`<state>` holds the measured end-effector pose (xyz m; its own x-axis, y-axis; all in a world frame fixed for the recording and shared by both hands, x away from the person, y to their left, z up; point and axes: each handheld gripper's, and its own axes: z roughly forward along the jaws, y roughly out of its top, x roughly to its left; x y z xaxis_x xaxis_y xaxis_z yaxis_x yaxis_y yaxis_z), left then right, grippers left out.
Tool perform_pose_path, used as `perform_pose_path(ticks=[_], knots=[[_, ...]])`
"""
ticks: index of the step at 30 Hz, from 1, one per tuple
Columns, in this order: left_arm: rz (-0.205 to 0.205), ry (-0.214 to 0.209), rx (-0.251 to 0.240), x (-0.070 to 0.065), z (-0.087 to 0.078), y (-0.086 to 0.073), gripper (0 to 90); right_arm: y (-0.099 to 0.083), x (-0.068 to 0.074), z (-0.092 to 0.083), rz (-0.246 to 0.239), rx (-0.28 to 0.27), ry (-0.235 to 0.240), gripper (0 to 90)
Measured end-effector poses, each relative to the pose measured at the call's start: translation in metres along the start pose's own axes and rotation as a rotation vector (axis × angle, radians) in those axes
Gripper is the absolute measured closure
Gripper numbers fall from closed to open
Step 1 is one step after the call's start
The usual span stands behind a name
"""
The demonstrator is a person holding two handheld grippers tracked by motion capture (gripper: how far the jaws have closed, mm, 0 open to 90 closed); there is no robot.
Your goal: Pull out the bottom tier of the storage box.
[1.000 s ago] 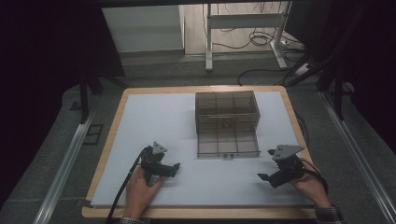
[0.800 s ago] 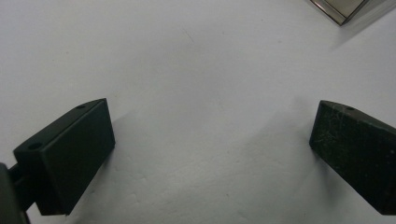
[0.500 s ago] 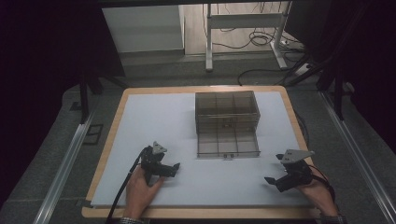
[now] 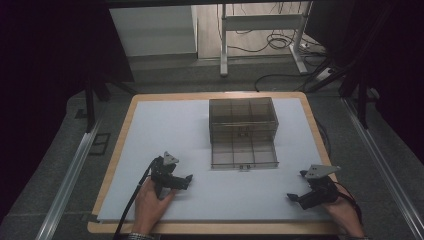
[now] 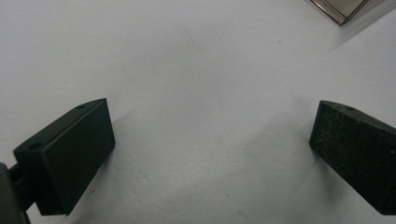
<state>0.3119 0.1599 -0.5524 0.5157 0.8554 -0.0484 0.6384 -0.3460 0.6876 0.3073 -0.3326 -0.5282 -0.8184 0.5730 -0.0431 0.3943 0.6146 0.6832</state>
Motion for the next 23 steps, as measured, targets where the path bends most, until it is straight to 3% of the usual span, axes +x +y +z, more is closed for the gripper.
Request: perform_pose_path(ticks=[23], knots=[[0.0,0.001,0.0,-0.0001,0.0,-0.0001,0.0,-0.0021,0.0006,0.0007,0.0,-0.008,-0.003,0.1]])
